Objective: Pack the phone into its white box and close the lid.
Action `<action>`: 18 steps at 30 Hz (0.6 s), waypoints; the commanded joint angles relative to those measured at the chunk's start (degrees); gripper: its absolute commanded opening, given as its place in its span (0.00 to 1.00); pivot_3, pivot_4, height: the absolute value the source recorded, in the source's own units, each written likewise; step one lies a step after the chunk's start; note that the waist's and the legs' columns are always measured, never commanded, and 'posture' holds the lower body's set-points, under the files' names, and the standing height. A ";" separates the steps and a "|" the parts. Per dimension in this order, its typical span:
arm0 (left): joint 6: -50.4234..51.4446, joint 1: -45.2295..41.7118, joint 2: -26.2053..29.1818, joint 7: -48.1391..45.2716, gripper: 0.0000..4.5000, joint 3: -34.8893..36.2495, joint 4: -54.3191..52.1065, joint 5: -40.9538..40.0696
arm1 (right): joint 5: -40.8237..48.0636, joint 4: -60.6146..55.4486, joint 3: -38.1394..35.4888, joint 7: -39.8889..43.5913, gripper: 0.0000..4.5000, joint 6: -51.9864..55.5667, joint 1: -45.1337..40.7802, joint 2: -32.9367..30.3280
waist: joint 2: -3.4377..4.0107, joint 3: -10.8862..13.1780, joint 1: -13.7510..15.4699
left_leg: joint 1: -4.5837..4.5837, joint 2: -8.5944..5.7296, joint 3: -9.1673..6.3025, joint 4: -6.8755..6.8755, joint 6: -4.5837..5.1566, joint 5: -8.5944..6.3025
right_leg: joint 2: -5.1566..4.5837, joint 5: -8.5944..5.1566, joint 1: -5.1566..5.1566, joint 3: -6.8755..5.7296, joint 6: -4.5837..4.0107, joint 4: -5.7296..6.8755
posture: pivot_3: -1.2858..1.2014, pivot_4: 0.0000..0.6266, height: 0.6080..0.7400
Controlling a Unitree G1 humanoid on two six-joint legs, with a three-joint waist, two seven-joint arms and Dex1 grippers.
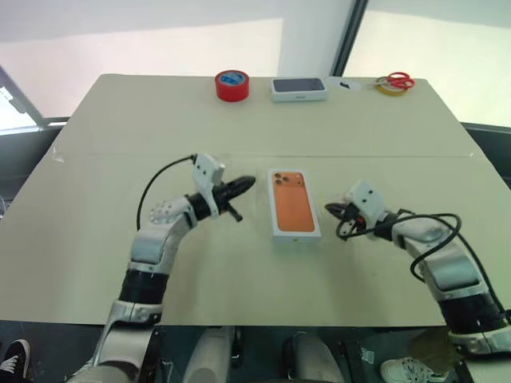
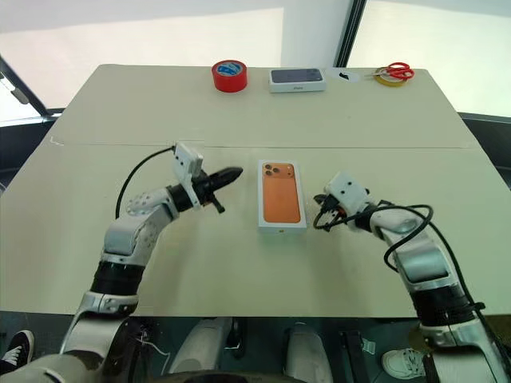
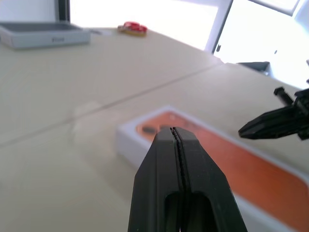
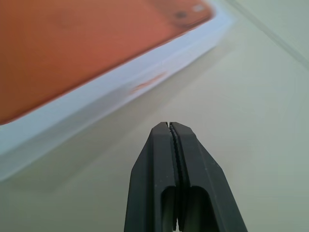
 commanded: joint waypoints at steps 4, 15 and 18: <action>-3.83 -4.63 -1.31 0.01 0.00 -9.47 8.50 8.02 | 3.67 -3.50 0.52 4.60 0.01 -1.11 0.07 1.40 | -0.03 -0.03 -0.19 | 0.06 0.00 0.02 -0.06 -0.02 0.03 | 0.04 -0.01 0.19 -0.06 0.02 -0.03 | 0.52 0.24 0.96; -8.50 -2.70 1.12 -2.61 0.06 -11.74 15.34 11.12 | -1.89 -3.43 5.44 4.57 0.06 -0.72 5.54 0.77 | -0.01 -0.11 -0.26 | 0.22 0.03 -0.01 -0.04 0.14 -0.18 | 0.01 -0.01 0.04 0.02 0.01 0.02 | 0.52 0.24 0.96; -7.21 -1.93 1.46 -4.27 0.29 -8.71 11.23 7.07 | 0.04 -2.27 3.20 4.20 0.30 0.80 3.24 1.69 | -0.02 -0.11 -0.26 | 0.21 0.03 -0.01 -0.03 0.03 -0.17 | -0.01 -0.01 0.04 0.03 0.00 0.01 | 0.52 0.24 0.96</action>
